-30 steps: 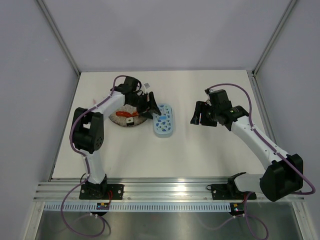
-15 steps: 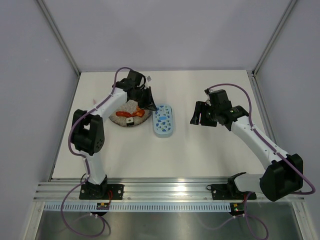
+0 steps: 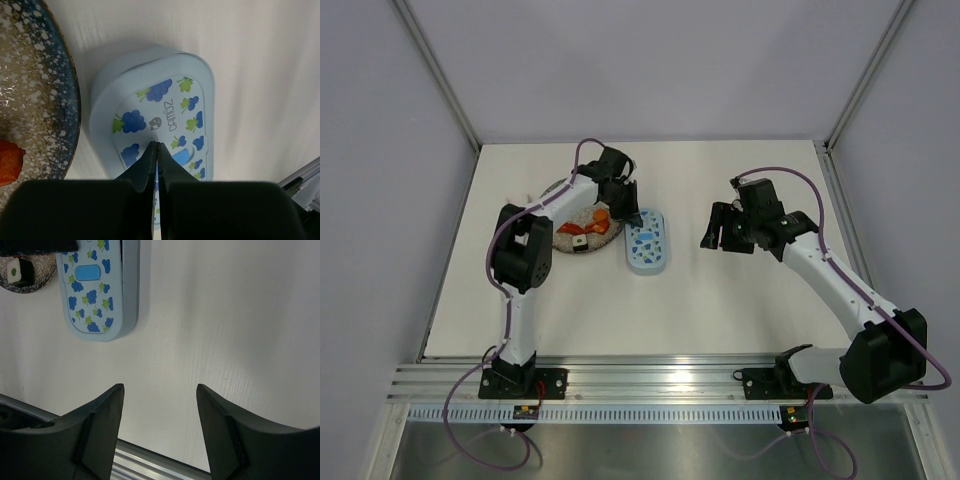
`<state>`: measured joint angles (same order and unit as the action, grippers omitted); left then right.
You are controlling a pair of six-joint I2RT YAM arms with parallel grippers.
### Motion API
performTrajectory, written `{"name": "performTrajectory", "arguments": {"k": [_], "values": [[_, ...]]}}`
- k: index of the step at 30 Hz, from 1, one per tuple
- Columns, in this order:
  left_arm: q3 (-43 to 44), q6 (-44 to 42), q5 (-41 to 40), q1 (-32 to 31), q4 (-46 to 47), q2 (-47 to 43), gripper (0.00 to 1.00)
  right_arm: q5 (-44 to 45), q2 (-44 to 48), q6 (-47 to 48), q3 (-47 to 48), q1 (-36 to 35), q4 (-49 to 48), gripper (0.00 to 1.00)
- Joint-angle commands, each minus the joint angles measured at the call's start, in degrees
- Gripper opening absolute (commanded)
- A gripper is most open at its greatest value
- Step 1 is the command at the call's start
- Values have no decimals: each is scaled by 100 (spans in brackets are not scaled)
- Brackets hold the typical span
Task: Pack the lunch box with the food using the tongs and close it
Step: Close the box lid on the packing box.
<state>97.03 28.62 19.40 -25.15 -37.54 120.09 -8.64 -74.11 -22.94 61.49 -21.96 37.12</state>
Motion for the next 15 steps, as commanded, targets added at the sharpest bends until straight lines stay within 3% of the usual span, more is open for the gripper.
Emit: {"name": "performTrajectory", "arguments": {"k": [1, 7, 15], "values": [[131, 30, -314, -148, 247, 145, 0, -6, 195, -79, 29, 33, 14, 68], [264, -137, -208, -333, 141, 182, 0, 38, 265, -88, 64, 25, 76, 68], [202, -366, -849, -315, -43, -820, 0, -32, 256, -149, 20, 25, 41, 68]]}}
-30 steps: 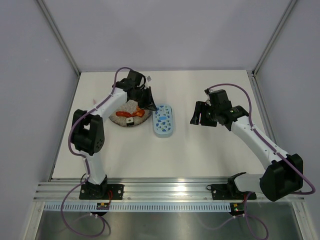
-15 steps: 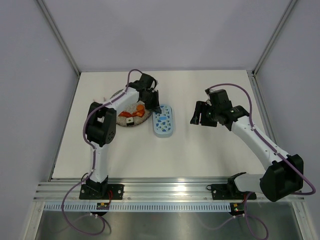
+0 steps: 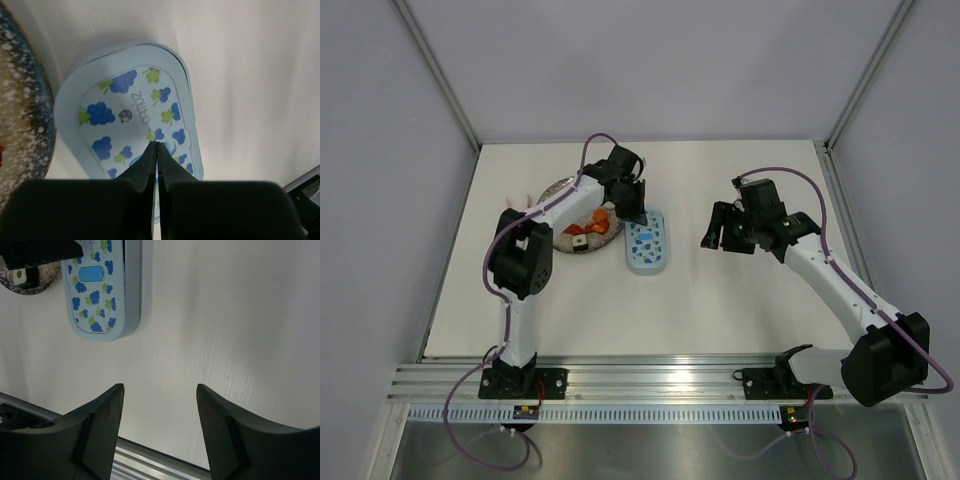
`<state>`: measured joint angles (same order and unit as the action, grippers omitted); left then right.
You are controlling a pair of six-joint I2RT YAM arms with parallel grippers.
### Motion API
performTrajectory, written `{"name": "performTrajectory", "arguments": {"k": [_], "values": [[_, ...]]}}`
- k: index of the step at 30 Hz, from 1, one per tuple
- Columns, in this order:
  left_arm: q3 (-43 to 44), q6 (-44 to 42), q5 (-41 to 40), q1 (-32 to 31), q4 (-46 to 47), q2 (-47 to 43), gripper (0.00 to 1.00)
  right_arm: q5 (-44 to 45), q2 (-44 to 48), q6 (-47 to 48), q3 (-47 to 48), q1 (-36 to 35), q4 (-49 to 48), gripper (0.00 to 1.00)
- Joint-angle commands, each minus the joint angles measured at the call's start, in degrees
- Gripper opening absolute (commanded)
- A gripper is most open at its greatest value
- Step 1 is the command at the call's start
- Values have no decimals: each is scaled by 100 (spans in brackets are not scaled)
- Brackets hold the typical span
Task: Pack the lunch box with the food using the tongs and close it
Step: Close the box lid on the packing box.
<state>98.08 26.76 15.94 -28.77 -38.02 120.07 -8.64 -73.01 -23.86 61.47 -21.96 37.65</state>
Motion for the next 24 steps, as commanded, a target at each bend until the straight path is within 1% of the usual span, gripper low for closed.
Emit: {"name": "performTrajectory", "arguments": {"k": [1, 3, 5, 7, 11, 14, 16, 21, 24], "values": [[36, -145, -635, 65, -12, -923, 0, -32, 147, -58, 14, 25, -12, 68], [-227, 21, -943, 196, -39, -1160, 0, -41, 156, -66, -12, 25, -29, 68], [-351, 135, -1267, 381, -196, -1197, 0, -41, 156, -58, -21, 25, -38, 68], [-387, 215, -1357, 530, -398, -1083, 0, -50, 147, -58, -21, 25, -47, 68], [-351, 207, -1567, 575, -566, -854, 0, -58, 129, -75, -12, 25, -47, 68], [-132, 189, -1568, 566, -847, -503, 0, -58, 129, -93, -4, 16, -38, 68], [-70, 180, -1726, 566, -917, -345, 0, -58, 156, -102, -12, 25, -21, 68], [-26, 92, -1656, 496, -856, -239, 0, -41, 173, -119, -21, 25, -3, 68], [210, 13, -1630, 399, -935, -2, 0, -67, 165, -137, -21, 25, -12, 68]]}}
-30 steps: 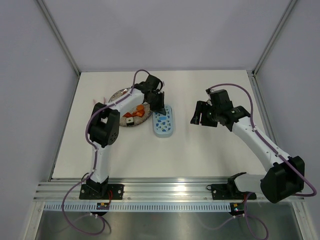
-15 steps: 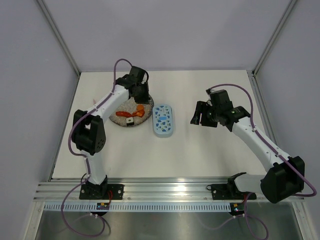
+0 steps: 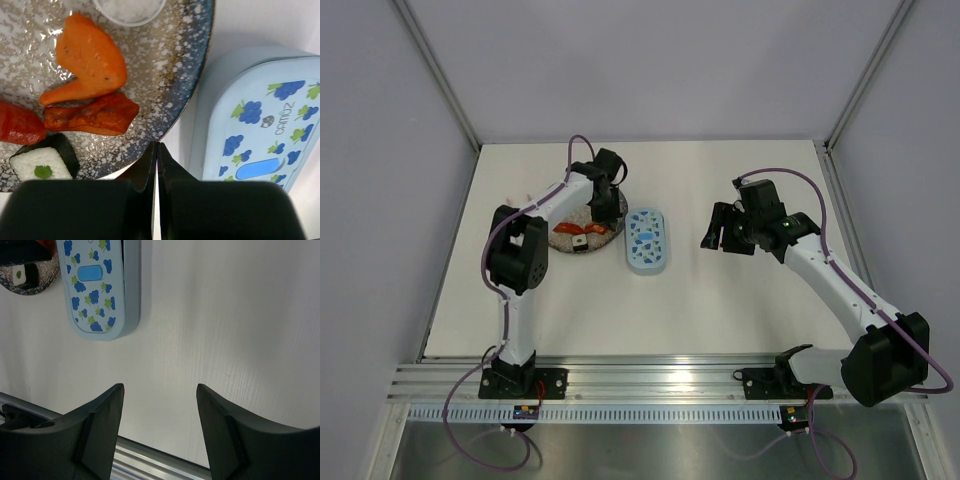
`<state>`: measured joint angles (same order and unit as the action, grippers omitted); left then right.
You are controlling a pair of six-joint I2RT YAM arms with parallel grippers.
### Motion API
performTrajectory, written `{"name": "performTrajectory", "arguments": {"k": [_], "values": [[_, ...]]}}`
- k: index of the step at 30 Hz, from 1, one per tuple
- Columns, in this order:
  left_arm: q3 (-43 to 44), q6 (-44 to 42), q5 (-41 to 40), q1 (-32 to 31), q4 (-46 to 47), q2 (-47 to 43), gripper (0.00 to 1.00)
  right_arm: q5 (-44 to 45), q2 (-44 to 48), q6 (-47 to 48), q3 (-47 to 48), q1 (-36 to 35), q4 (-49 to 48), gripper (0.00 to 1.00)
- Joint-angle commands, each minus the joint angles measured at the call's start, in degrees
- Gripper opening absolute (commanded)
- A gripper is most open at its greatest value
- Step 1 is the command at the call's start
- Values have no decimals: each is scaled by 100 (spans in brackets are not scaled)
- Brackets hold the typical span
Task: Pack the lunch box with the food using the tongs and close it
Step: Close the box lid on the packing box.
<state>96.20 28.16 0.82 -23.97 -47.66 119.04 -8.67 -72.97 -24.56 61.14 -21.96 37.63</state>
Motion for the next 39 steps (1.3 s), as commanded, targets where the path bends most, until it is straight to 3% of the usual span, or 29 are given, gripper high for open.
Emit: {"name": "performTrajectory", "arguments": {"k": [1, 13, 21, 29, 39], "values": [[530, -136, -117, -125, 20, 162, 0, -82, 160, -76, 20, 25, -18, 68], [803, -241, 805, -205, 327, 594, 0, -30, 310, -84, -32, 25, 87, 68], [742, -241, 289, -214, 100, 287, 0, -65, 318, -102, 11, 25, 78, 68], [733, -294, -626, -328, -50, -741, 0, -118, 266, -111, -15, 25, 8, 68], [795, -321, -328, -750, 178, -524, 0, -127, 195, -128, 3, 25, -27, 68]]}}
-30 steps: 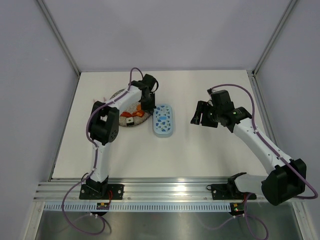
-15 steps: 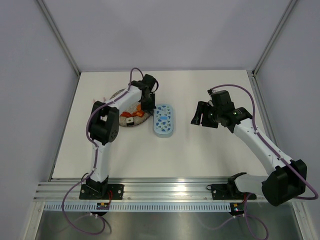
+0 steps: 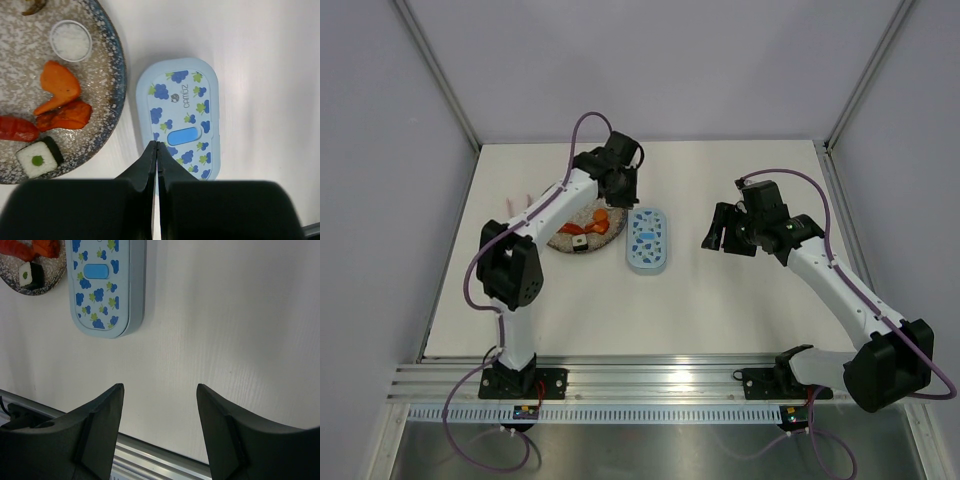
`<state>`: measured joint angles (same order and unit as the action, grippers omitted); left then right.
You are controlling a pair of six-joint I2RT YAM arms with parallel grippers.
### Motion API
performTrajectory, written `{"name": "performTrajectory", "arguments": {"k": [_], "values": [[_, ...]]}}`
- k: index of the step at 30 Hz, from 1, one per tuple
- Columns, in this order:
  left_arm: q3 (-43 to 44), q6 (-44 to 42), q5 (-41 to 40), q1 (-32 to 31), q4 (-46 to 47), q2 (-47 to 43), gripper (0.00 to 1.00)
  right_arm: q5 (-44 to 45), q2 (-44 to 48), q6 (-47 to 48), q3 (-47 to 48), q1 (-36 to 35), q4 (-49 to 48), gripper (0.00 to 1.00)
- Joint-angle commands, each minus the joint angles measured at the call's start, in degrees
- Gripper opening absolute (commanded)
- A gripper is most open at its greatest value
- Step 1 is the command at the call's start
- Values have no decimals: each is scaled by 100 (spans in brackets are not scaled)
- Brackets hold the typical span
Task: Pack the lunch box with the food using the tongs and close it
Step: Close the box lid on the packing box.
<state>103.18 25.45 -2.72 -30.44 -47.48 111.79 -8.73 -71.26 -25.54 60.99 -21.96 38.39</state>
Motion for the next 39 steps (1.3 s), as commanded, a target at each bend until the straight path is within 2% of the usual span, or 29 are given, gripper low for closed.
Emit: {"name": "performTrajectory", "arguments": {"k": [1, 6, 11, 22, 29, 34, 39], "values": [[71, -32, 17, -112, 248, 273, 0, -111, 25, -30, 18, 25, -86, 68], [-236, 100, 17, -164, 451, 948, 0, -85, 25, -39, 0, 25, -69, 68], [-254, 83, 158, -340, 459, 1117, 0, -76, 16, -39, 27, 25, -69, 68], [1, -102, -246, -375, 169, 37, 0, -129, 16, -83, 18, 25, -130, 68], [-420, -14, 324, -437, 468, -377, 0, -173, -1, -100, -43, 25, -183, 68], [-1036, 91, 483, -647, 740, -9, 0, -173, -10, -100, -61, 25, -192, 68], [-1160, 92, 298, -736, 557, 571, 0, -164, 33, -92, -79, 25, -183, 68]]}}
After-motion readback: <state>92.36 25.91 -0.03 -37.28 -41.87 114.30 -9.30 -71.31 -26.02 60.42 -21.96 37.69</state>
